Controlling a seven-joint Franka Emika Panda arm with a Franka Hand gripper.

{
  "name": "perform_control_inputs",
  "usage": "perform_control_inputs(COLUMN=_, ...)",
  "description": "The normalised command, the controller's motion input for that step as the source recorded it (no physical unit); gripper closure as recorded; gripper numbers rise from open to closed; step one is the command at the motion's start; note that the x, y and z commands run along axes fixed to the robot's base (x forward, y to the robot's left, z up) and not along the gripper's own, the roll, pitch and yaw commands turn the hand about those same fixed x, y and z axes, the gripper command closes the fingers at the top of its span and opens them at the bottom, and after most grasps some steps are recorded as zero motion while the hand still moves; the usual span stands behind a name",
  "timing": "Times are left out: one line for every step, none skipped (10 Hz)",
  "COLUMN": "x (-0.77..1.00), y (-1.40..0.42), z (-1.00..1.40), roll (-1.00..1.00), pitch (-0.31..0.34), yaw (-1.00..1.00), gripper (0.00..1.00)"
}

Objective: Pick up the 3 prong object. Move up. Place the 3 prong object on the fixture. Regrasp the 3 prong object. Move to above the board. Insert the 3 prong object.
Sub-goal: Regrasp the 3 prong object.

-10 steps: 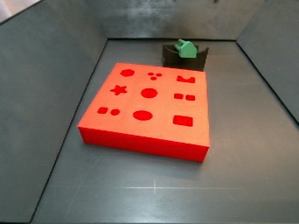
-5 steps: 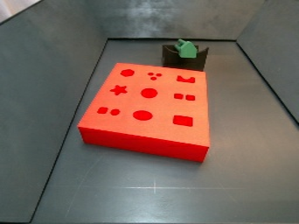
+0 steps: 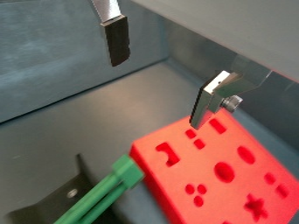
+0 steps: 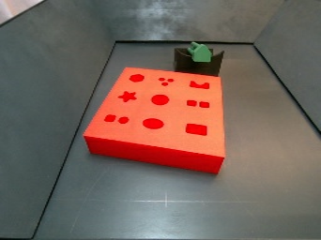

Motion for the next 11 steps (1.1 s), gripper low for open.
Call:
perform_control_inputs(x=0.01, y=-0.02, z=0.01, roll=1.0, pitch=0.03, yaw=0.02, gripper=0.0)
perform_control_inputs(x=0.01, y=-0.02, z=0.0, roll=1.0, pitch=0.031, yaw=0.02, gripper=0.0)
perform_control_inputs(x=0.01, y=-0.02, z=0.0, roll=1.0, pitch=0.036, yaw=0.02, gripper=0.0)
perform_control_inputs(x=0.01, y=-0.02, z=0.0, roll=1.0, pitch=0.042, yaw=0.03, gripper=0.0)
perform_control_inputs(x=0.03, y=-0.02, z=0.01, roll=1.0, pitch=0.052, yaw=0.03, gripper=0.0)
perform_control_inputs(x=0.04, y=-0.02, z=0.0, roll=1.0, pitch=0.06, yaw=0.03, gripper=0.0)
perform_control_inputs(x=0.06, y=-0.03, z=-0.01, roll=1.0, pitch=0.07, yaw=0.03, gripper=0.0)
perform_control_inputs(x=0.07, y=-0.03, z=0.0, roll=1.0, pitch=0.083, yaw=0.04, gripper=0.0)
perform_control_inputs(x=0.09, y=-0.03, z=0.0, roll=1.0, pitch=0.103, yaw=0.05, gripper=0.0)
perform_control_inputs(x=0.1, y=-0.04, z=-0.01, roll=1.0, pitch=0.122, yaw=0.05, gripper=0.0)
perform_control_inputs(x=0.11, y=-0.04, z=-0.01, roll=1.0, pitch=0.138, yaw=0.06, gripper=0.0)
